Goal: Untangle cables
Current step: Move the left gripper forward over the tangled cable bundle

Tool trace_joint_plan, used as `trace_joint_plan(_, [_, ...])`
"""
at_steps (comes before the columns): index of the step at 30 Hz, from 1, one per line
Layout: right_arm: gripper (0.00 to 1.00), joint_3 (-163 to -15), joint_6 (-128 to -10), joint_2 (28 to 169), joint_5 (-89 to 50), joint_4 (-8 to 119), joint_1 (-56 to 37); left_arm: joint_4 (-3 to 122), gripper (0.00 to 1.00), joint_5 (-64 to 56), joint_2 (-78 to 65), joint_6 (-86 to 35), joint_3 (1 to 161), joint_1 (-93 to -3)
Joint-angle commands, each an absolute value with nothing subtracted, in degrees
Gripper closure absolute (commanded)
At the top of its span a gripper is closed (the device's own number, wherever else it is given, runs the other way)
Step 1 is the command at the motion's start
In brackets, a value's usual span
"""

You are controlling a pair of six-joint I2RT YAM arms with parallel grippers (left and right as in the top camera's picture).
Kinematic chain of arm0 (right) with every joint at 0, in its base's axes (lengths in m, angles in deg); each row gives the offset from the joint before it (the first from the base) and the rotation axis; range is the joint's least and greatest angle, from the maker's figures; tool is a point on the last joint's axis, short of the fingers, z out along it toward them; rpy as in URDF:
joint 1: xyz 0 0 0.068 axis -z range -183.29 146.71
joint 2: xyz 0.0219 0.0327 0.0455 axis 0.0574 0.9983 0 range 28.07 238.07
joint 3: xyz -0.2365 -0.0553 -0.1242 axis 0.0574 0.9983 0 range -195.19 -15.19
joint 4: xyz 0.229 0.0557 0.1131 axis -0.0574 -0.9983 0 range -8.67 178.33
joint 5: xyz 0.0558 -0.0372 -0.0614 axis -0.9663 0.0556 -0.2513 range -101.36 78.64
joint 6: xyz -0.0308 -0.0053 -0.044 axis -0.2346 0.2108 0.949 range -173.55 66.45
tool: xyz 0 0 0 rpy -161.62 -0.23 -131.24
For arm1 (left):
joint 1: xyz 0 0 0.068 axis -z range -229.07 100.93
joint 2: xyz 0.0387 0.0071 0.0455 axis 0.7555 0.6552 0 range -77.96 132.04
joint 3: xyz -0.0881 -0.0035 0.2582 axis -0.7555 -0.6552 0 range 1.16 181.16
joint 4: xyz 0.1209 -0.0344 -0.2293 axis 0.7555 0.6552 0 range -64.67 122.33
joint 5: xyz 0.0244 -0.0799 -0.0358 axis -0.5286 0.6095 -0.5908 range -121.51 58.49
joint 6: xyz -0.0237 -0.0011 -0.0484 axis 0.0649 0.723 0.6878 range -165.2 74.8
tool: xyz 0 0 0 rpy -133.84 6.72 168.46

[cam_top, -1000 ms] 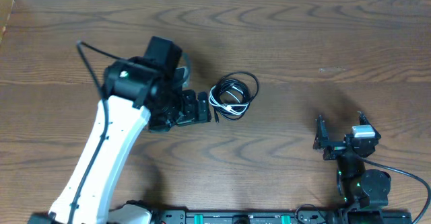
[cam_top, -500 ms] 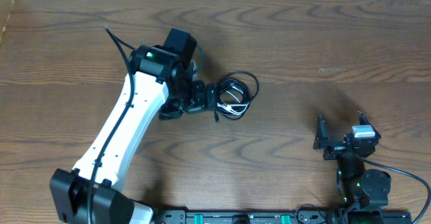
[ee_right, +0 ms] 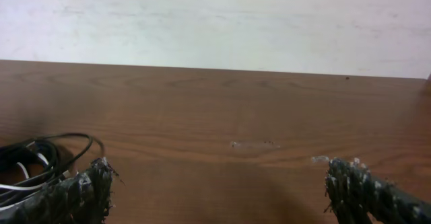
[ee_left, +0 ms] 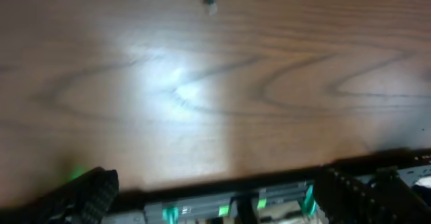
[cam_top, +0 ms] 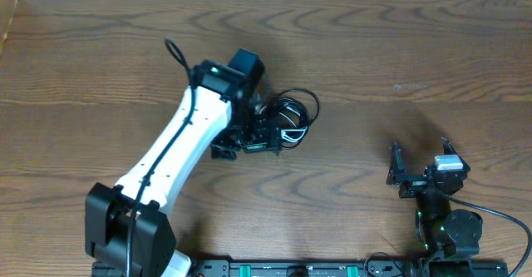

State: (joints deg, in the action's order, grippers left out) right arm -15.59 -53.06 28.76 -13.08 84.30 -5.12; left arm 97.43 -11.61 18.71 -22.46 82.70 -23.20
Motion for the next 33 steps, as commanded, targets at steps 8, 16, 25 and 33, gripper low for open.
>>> trace_joint_plan(8, [0.01,-15.5,-52.6,28.4,-13.0,84.0,-4.8,80.7,0.02,-16.1,20.1,-5.2,81.2,-21.3])
trace_joint_plan(16, [0.01,-15.5,-52.6,28.4,-13.0,84.0,-4.8,76.0,0.02,-24.3,25.6,3.3,81.2,-21.3])
trace_joint_plan(25, [0.01,-15.5,-52.6,28.4,-13.0,84.0,-4.8,74.0,0.23,-20.2,33.1,6.6,81.2,-21.3])
trace_joint_plan(33, [0.01,-15.5,-52.6,28.4,-13.0,84.0,-4.8,73.3,0.31,-20.2,34.2,7.8,81.2,-21.2])
